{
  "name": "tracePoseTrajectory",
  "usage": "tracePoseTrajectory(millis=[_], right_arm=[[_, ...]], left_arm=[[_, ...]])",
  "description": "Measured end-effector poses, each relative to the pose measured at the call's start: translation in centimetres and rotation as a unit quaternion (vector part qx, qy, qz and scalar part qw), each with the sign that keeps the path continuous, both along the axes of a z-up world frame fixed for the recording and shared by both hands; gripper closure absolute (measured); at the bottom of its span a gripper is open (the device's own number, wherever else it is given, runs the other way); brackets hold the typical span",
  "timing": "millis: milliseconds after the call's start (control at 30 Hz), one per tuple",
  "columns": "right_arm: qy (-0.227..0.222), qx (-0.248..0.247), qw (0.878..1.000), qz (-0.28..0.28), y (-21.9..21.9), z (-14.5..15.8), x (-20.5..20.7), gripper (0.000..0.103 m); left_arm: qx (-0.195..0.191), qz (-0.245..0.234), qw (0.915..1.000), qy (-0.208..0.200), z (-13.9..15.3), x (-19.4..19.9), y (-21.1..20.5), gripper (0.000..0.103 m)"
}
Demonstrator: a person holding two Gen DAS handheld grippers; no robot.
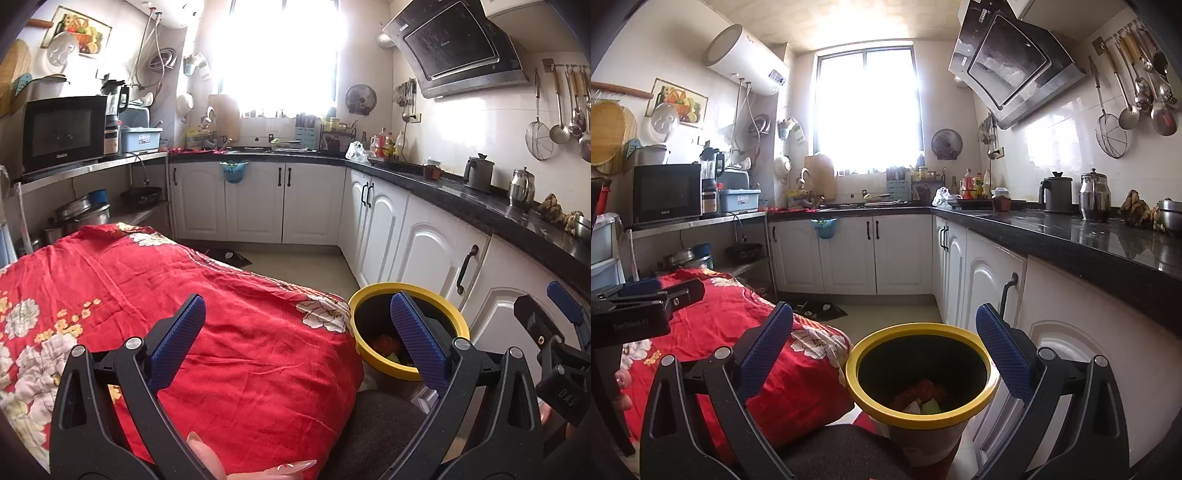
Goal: Collect trash
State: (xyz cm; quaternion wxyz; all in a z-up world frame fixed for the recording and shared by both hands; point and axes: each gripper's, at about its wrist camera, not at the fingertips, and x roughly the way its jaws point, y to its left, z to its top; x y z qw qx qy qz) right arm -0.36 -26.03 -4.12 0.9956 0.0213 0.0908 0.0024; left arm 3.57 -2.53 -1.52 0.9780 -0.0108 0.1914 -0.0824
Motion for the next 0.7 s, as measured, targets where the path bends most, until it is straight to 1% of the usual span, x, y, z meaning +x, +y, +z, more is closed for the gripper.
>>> tracePoseTrajectory(millis=[700], right_arm=[[0.007,0.002,1.0,0.0,-0.21,-0.04,0.3,0.006]], left_arm=[[-0.001,-0.002,1.0,0.0,0.11,-0.02,-0.09,0.011]])
